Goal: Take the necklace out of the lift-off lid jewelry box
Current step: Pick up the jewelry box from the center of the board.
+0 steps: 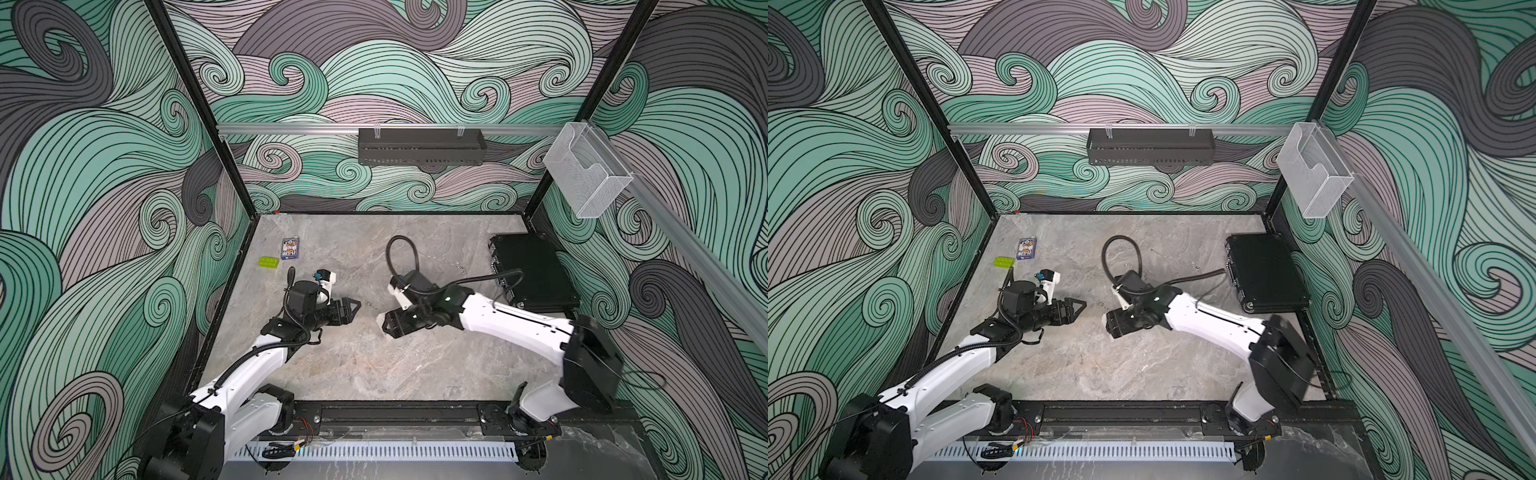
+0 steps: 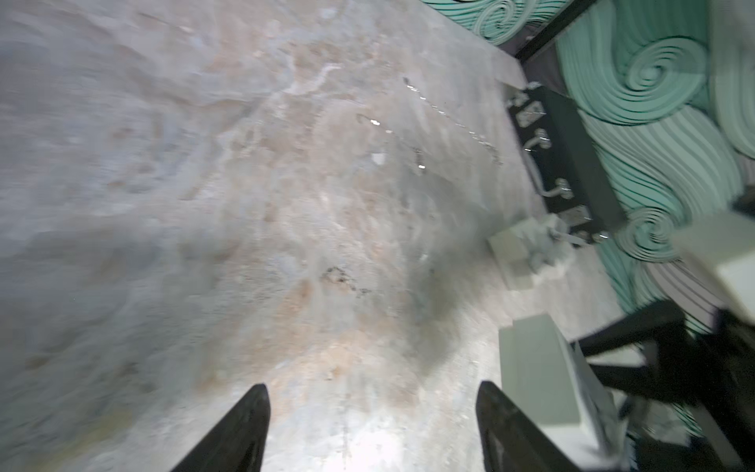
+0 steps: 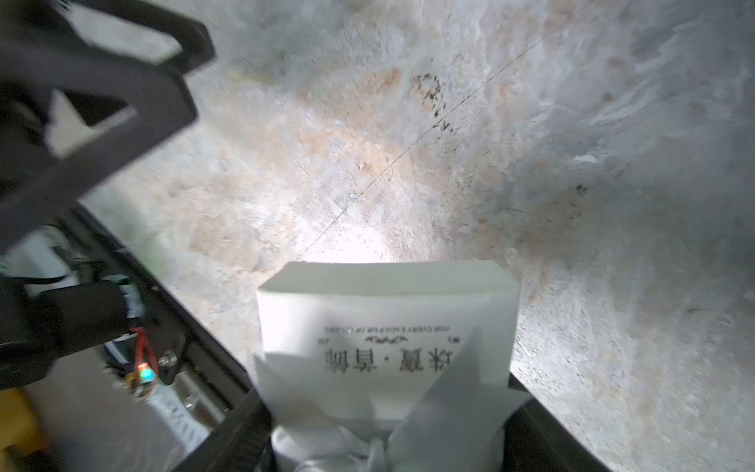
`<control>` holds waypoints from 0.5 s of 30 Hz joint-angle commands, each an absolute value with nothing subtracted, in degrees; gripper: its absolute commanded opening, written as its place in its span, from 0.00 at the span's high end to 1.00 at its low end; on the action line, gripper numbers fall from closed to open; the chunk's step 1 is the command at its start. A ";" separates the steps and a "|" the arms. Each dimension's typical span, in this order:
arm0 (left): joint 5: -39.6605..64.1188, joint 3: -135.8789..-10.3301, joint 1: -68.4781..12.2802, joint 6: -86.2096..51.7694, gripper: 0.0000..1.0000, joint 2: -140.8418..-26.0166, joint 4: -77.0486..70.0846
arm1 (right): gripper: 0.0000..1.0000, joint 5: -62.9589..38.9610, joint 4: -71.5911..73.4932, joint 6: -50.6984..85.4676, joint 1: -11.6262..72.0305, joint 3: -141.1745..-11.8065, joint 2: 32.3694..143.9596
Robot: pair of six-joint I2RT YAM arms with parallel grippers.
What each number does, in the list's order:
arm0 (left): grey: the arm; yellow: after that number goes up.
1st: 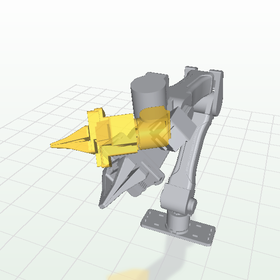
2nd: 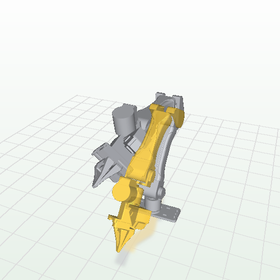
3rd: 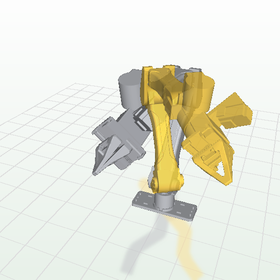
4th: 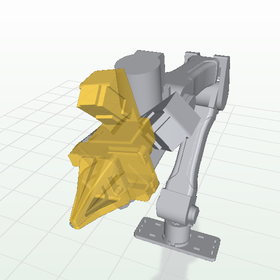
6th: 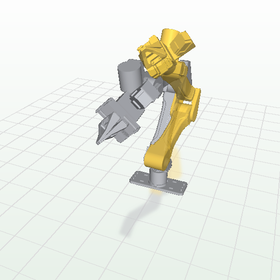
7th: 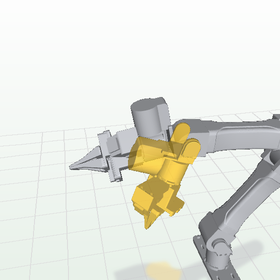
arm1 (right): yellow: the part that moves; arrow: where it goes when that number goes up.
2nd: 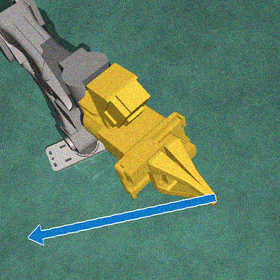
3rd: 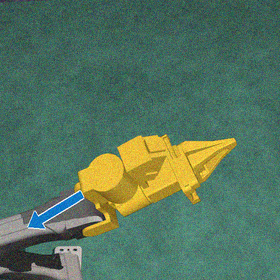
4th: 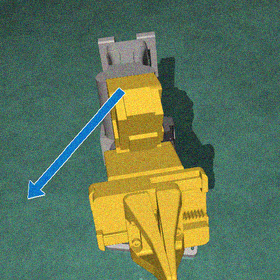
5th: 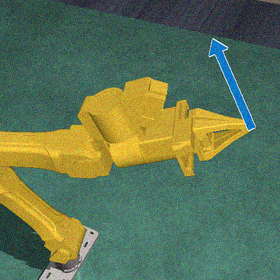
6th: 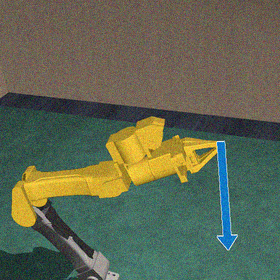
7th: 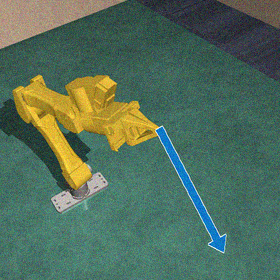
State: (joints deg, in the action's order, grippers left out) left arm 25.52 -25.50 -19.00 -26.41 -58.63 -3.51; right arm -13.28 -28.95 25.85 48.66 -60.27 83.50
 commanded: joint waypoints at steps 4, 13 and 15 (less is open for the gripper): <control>44.91 -23.68 -20.35 -37.02 0.16 -56.76 -25.65 | 0.25 -30.91 -25.15 23.11 38.93 -55.34 72.31; 46.26 -25.97 -29.57 -41.24 0.07 -46.98 -29.58 | 0.25 -47.45 -9.87 31.22 33.99 -53.14 66.40; 45.34 -26.56 -30.28 -41.77 0.05 -44.88 -28.64 | 0.24 -49.76 -7.09 32.91 33.80 -53.39 65.73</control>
